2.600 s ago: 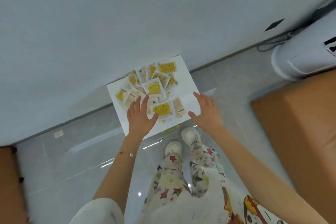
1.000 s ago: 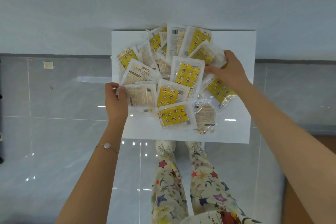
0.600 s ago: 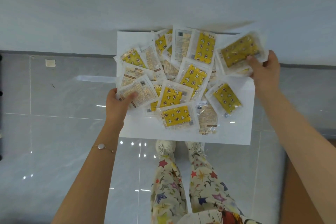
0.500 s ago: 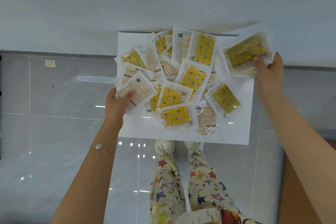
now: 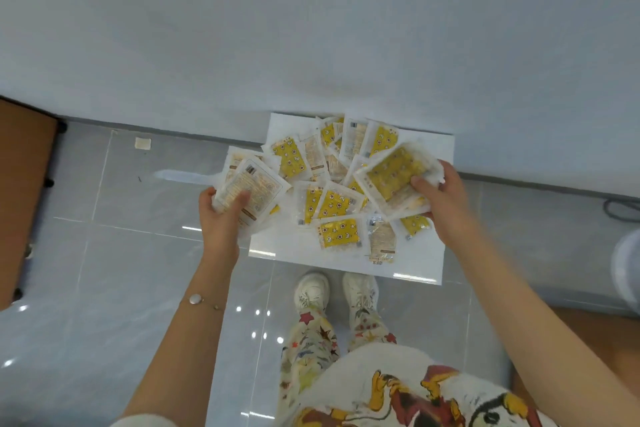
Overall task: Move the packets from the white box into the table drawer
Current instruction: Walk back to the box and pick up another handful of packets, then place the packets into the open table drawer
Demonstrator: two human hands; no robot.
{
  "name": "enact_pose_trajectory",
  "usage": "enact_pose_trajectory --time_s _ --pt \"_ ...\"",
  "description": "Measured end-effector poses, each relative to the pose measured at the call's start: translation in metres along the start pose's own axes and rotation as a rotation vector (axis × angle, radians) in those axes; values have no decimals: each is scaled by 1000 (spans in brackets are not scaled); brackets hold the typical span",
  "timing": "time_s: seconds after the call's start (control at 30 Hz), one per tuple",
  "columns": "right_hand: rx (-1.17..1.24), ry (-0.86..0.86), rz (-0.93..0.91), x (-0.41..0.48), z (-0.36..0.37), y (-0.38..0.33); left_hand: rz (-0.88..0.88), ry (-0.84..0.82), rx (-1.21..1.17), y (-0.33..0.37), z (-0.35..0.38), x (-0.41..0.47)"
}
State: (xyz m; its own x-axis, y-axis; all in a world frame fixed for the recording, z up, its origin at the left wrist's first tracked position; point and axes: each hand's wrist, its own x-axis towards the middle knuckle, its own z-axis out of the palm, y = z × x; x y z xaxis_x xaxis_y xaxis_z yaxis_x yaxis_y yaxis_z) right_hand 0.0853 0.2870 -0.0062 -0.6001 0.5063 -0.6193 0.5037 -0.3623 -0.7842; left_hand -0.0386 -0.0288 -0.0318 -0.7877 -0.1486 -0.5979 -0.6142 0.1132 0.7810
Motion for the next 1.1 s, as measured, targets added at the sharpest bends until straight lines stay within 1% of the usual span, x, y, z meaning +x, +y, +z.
enact_pose_trajectory --time_s 0.13,0.27,0.37,0.5,0.63,0.77,0.93,1.1 --pt "-100 -117 -74 -60 24 -49 48 0 -34 42 -26 -62" --pt "-117 -208 -133 -118 44 -85 65 30 -93 70 -67 -123" --pt "-134 -271 -141 -154 65 -102 53 81 -152 81 -106 -160" --pt "-245 -365 -183 -195 107 -112 103 149 -201 97 -158 -193" --pt "-332 -525 -252 -236 171 -114 127 218 -284 107 -218 -208" --pt "-407 -664 -270 -272 249 -106 143 296 -356 98 -296 -214" --pt "-466 -775 -231 -316 346 -81 143 403 -409 72 -402 -223" --pt "-523 -897 -266 -363 435 -63 121 510 -431 53 -500 -231"
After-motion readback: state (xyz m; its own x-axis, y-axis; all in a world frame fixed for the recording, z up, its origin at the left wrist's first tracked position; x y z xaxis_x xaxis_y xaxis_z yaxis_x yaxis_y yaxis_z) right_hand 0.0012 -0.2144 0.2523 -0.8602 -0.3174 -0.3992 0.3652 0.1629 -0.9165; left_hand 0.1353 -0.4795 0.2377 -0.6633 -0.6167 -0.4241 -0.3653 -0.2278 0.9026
